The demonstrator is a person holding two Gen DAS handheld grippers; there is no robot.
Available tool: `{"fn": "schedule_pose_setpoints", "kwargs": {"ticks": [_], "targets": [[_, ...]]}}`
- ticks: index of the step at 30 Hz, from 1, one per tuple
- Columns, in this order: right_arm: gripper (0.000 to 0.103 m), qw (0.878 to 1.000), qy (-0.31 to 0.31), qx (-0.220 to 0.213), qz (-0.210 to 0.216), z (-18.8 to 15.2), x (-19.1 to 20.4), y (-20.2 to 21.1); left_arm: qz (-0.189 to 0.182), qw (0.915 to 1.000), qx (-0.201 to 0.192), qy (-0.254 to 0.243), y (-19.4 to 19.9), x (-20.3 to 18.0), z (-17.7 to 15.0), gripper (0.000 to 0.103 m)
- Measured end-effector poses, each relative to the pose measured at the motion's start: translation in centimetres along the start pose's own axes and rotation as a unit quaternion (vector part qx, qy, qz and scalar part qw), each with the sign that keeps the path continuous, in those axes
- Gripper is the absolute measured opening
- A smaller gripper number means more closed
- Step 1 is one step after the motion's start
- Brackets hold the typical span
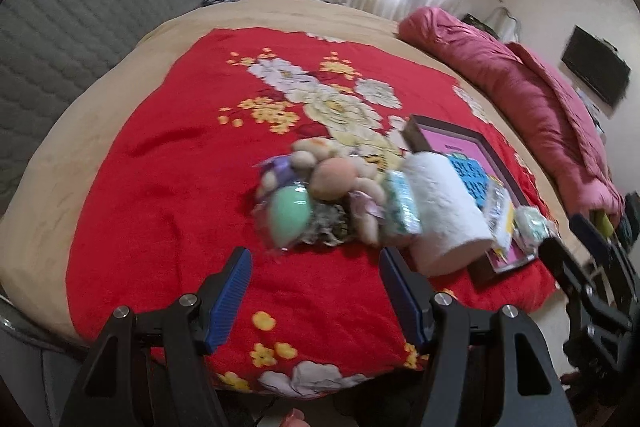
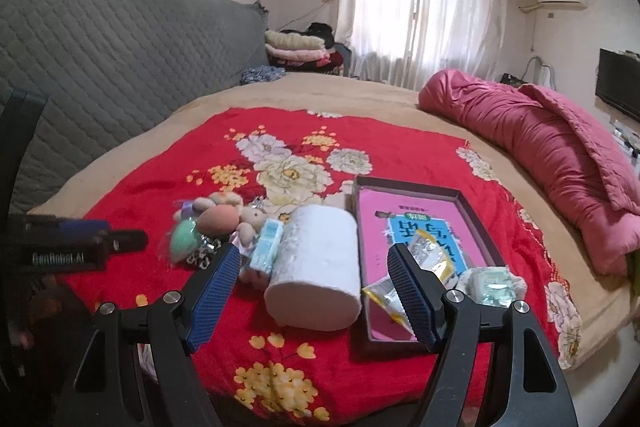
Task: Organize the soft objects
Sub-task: 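Reach the left gripper to the teddy bear while the right reaches the pink sponge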
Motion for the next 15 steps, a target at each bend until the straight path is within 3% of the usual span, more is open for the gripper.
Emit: {"fn": "schedule_pose_setpoints", "kwargs": {"ticks": [15], "targets": [[0.077, 0.998, 0.036, 0.03, 0.045, -1.0, 4.2, -4.4, -0.006, 0.9987, 0.012, 0.05, -5.5, 3.8, 1.4, 0.066]]}}
Point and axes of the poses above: each gripper's, at about its wrist camera, not at the fingertips, and y roughly against the way its jaws point, x to its left, z to its top, the point moved 10 cm from there along -y, roughly the way its jaws point, and after that the axes turned 4 degrees about -x, right-handed, at the moved point
